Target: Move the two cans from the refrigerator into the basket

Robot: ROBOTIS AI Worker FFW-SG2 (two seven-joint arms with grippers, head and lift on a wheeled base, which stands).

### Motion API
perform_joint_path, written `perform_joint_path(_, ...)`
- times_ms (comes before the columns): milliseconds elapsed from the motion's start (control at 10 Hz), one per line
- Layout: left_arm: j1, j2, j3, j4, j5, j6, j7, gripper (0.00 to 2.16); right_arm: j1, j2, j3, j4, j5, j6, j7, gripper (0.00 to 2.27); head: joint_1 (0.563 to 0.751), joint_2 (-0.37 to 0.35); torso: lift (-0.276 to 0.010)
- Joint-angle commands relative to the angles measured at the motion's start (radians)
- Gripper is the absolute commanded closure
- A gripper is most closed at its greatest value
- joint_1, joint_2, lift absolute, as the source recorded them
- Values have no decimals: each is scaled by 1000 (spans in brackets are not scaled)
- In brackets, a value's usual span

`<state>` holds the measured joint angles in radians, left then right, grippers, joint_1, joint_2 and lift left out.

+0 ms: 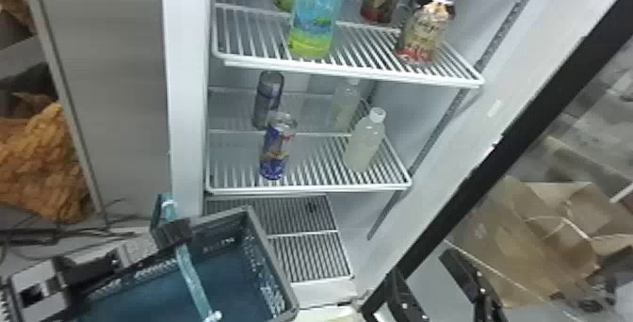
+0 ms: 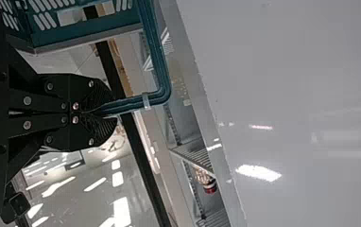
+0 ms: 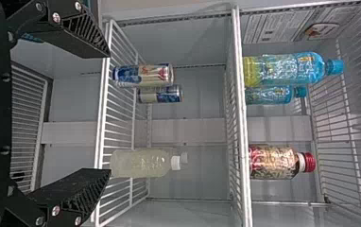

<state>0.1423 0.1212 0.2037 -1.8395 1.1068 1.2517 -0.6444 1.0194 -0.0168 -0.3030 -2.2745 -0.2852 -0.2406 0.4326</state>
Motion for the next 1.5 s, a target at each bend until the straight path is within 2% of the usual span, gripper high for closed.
perform_joint_path(0,2,0,0,0,2,0,0,1210,-3,0,0,3,0,0,0,182,695,-350,-219)
perform_joint_path(700,5,-2,2,0,2,5,2,1210,-33,0,4,15,0,17,0,182,695,-350,-219)
perform_joint_path(1400,5,-2,2,0,2,5,2,1210,-178,-9,32,40,64,152,0,174,695,-335,-219)
